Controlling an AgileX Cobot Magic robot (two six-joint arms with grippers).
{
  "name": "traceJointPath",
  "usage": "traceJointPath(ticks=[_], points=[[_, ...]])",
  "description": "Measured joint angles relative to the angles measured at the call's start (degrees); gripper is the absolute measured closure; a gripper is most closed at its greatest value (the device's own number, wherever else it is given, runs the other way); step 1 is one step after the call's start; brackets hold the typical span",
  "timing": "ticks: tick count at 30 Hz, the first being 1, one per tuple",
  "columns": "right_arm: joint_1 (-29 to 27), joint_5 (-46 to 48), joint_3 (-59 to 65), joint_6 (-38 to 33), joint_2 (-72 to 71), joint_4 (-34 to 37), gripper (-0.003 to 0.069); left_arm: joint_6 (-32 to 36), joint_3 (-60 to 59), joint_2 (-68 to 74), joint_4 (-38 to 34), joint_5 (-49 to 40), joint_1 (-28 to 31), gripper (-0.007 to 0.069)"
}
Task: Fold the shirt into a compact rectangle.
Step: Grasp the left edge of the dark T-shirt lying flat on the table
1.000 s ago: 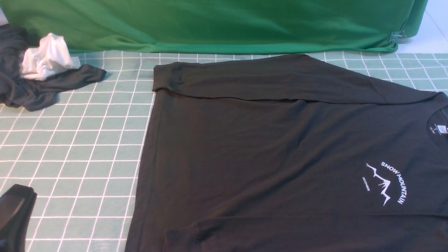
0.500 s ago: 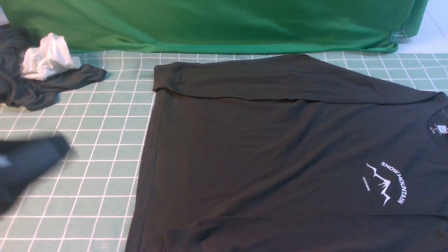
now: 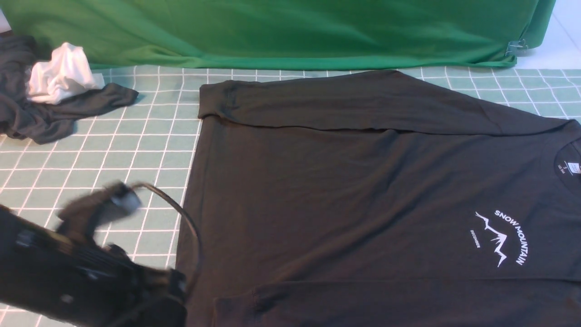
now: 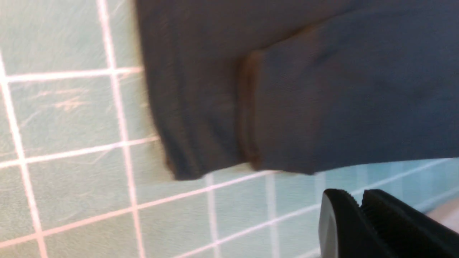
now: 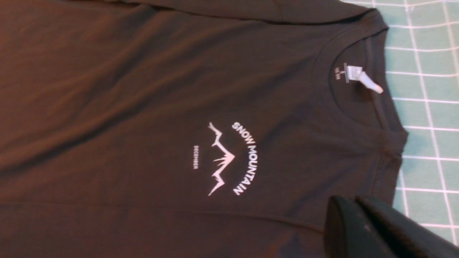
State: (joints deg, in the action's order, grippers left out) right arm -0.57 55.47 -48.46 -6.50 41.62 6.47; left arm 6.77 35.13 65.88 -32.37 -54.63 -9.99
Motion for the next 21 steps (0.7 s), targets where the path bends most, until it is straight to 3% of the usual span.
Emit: traceJointPath(ticks=[4,9,15,21], points=[[0.0,-1.3,0.0,0.0,0.0,0.1,0.061,-6.1,0.7,7.5,3.9,8.8,-10.4,0.0508],[0.0,-2.5,0.0,0.0,0.0,0.1,0.0594,-16.8,5.8,14.1,13.0,12.0,-16.3,0.0384],[0.0,-3.7,0.0,0.0,0.0,0.1,0.0578,-20.3,7.6,19.3,18.0,14.3,-18.9,0.023],[0.0,-4.4,0.0,0.0,0.0,0.1,0.0564,-19.6,7.6,25.5,18.4,18.5,-19.5,0.0151]])
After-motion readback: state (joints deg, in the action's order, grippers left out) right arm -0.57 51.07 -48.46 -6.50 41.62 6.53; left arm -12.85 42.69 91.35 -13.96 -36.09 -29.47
